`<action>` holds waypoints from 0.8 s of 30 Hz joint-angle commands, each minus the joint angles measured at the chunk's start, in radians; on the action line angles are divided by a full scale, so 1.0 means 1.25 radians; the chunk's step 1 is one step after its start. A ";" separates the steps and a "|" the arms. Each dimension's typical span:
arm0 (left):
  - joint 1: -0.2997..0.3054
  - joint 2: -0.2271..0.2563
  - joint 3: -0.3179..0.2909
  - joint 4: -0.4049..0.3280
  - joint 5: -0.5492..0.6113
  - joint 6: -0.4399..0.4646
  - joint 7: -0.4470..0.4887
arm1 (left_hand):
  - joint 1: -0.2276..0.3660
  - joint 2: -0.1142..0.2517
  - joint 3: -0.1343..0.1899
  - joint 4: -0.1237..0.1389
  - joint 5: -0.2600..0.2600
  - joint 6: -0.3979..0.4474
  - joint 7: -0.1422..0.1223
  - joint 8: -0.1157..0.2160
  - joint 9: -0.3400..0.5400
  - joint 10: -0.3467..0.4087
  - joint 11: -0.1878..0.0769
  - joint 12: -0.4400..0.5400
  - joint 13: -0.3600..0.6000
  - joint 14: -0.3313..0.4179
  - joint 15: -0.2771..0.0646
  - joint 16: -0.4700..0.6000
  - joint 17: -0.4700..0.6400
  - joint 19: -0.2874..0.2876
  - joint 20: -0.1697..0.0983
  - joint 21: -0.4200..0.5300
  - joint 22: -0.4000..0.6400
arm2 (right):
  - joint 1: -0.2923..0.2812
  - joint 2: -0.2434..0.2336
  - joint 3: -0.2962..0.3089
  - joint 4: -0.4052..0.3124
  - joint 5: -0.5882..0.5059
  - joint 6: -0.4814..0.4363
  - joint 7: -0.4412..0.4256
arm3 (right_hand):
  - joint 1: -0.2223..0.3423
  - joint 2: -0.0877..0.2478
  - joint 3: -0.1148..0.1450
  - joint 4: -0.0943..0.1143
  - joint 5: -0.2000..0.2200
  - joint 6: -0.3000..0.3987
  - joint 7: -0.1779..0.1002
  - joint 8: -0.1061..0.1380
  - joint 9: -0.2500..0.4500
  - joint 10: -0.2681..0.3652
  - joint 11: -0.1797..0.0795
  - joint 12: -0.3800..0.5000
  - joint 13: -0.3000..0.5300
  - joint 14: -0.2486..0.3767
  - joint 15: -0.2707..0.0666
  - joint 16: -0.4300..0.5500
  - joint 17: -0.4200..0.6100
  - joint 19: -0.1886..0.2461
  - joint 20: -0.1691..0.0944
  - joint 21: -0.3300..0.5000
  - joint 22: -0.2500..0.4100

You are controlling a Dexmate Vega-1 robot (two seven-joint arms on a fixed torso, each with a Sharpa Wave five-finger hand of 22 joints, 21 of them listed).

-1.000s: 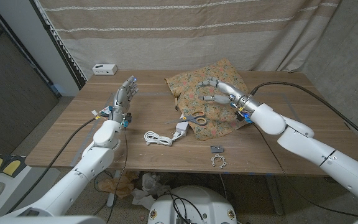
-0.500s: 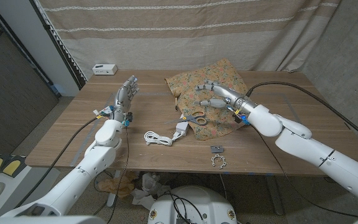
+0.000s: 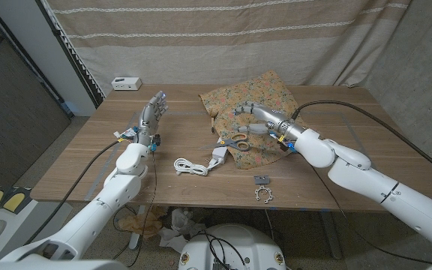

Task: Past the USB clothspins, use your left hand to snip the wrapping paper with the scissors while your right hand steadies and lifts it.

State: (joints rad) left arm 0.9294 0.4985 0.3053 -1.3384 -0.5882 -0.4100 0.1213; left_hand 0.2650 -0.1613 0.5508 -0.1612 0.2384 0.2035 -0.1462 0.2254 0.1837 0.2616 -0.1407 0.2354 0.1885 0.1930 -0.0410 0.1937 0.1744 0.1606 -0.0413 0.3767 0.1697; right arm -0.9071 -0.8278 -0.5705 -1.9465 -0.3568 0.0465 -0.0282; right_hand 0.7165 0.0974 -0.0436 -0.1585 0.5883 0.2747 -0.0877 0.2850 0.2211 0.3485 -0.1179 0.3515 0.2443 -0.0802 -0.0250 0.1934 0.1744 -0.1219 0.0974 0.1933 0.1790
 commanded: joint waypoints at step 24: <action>0.022 0.014 0.001 -0.025 0.014 0.008 0.024 | 0.008 0.000 -0.006 0.003 0.005 0.014 0.001 -0.002 0.004 0.004 0.001 -0.005 0.002 0.001 -0.084 -0.003 0.002 0.011 -0.031 -0.011 0.003 | -0.008 0.012 -0.061 -0.048 -0.164 -0.116 0.021 | 0.056 -0.005 0.013 -0.003 0.008 0.006 -0.004 0.003 0.009 0.001 0.003 0.006 0.015 0.008 0.002 0.000 0.004 0.002 0.010 0.006 0.002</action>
State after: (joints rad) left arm 0.9401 0.5081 0.3122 -1.3585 -0.5632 -0.4012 0.1520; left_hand 0.2650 -0.1613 0.5483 -0.1585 0.2384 0.2145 -0.1465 0.2255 0.1837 0.2616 -0.1408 0.2354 0.1884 0.1930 -0.0410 0.1937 0.1743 0.1660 -0.0358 0.3656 0.1696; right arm -0.9206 -0.8206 -0.6260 -1.9938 -0.5384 -0.0653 -0.0482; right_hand 0.7716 0.0896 -0.0272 -0.1668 0.5922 0.2892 -0.1020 0.2889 0.2304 0.3585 -0.1171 0.3592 0.2581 -0.0678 -0.0233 0.1934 0.1744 -0.1196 0.1057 0.1933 0.1790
